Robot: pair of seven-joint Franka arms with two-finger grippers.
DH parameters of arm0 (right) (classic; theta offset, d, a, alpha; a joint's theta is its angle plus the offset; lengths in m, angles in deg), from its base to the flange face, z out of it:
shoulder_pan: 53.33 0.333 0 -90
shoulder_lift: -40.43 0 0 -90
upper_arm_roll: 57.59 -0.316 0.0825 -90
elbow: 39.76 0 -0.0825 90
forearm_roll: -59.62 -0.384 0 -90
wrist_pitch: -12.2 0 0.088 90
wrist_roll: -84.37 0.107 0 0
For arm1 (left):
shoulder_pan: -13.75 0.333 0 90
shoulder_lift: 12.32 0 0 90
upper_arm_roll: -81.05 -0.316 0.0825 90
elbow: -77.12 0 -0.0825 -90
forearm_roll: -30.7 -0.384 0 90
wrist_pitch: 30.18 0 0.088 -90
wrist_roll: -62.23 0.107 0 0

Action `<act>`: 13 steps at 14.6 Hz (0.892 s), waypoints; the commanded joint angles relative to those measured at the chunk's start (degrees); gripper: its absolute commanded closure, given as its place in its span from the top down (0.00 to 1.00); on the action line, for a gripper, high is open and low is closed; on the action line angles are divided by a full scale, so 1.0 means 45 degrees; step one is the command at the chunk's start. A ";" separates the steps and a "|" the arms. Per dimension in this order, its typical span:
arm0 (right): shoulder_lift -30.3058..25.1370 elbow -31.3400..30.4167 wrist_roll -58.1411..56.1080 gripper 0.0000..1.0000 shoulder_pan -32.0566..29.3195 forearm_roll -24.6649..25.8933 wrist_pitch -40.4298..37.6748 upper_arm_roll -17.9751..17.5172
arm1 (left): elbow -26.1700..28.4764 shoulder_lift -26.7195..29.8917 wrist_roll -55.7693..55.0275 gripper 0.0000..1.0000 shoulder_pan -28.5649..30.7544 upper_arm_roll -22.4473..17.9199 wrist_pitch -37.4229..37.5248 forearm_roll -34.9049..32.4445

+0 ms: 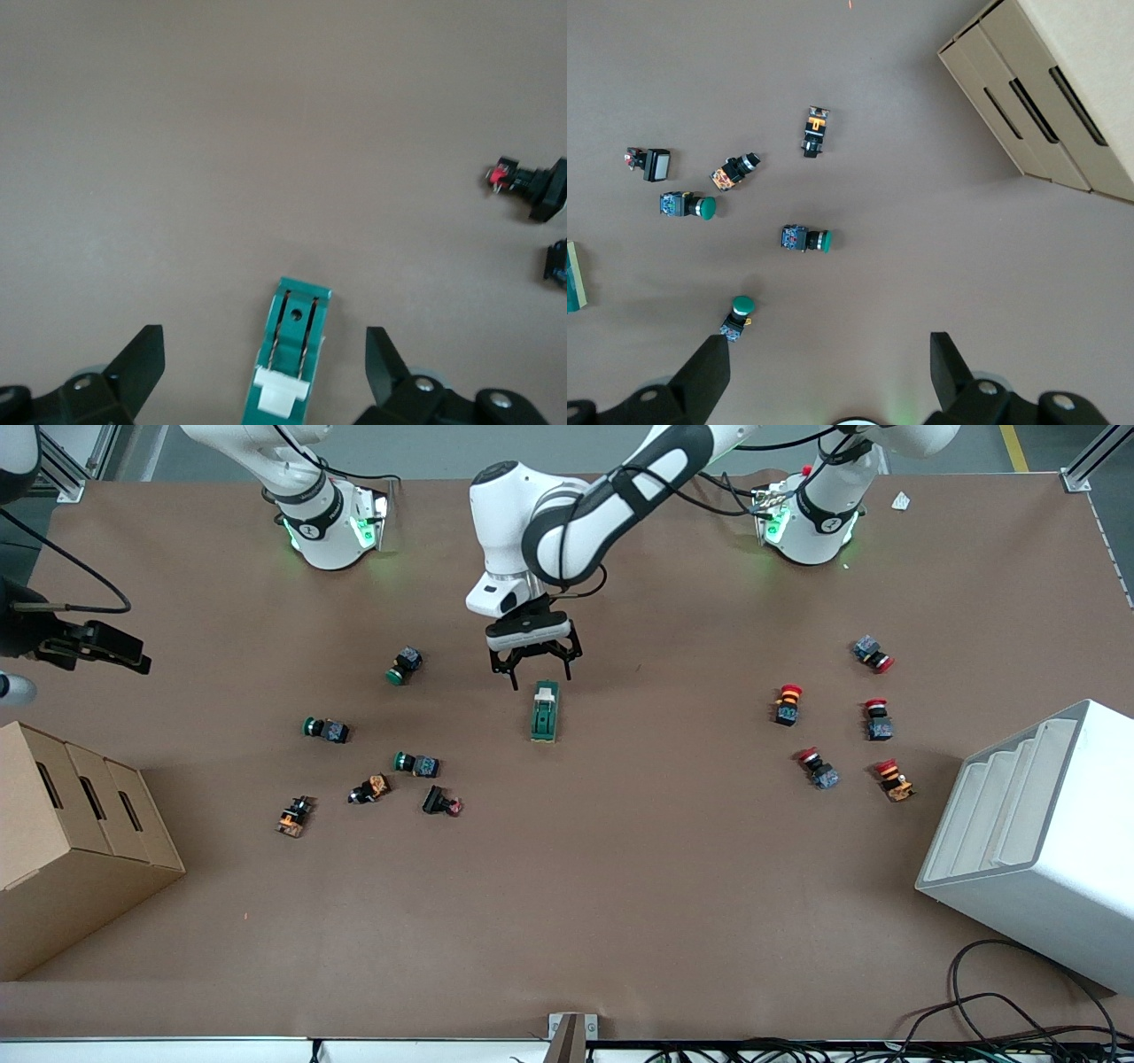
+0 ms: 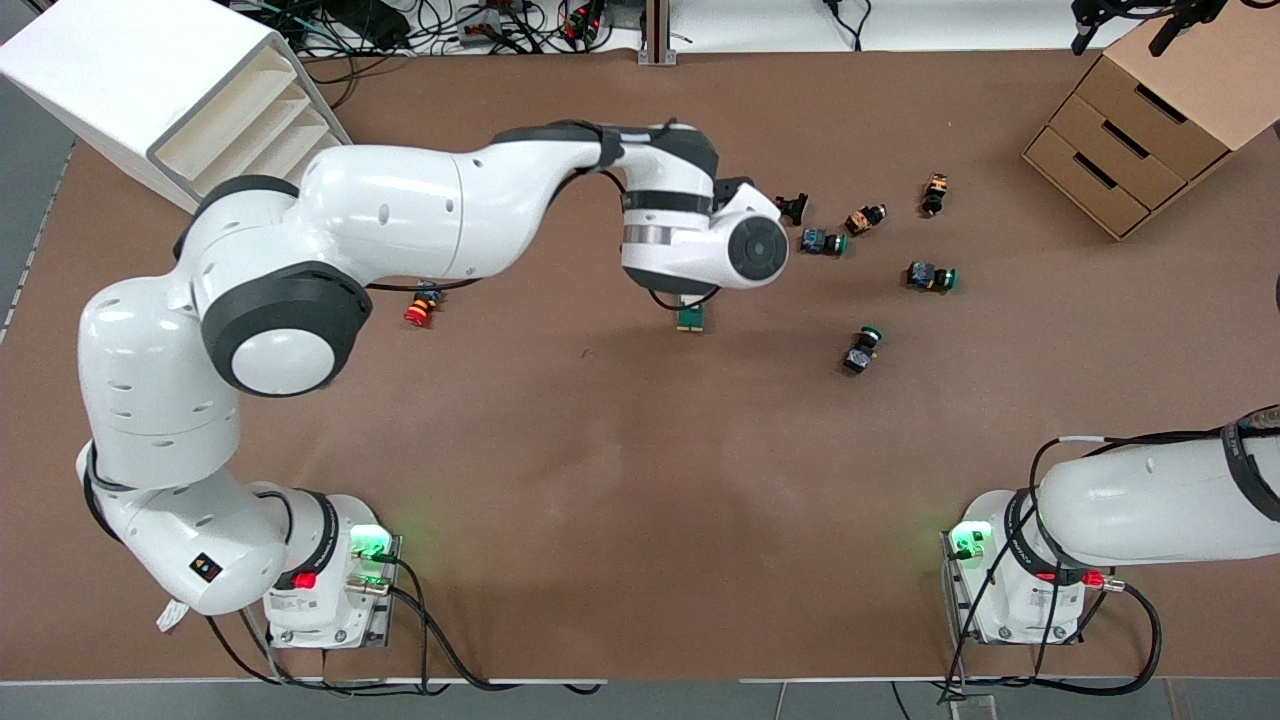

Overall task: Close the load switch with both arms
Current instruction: 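Lower the left gripper onto the switch while the right gripper reaches it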

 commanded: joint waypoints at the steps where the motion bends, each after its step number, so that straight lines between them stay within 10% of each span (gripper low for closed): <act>1: 0.0153 -0.0365 0.1823 1.00 0.0531 -0.0294 0.0217 -0.0102 | 0.0513 -0.0194 -0.1597 1.00 -0.0309 -0.0043 -0.0165 -0.1589; 13: 0.0778 -0.4032 0.8522 1.00 0.3459 -0.2207 0.5269 -0.0122 | 0.3113 -0.1306 -0.7732 1.00 -0.1891 -0.0160 0.1044 -0.8155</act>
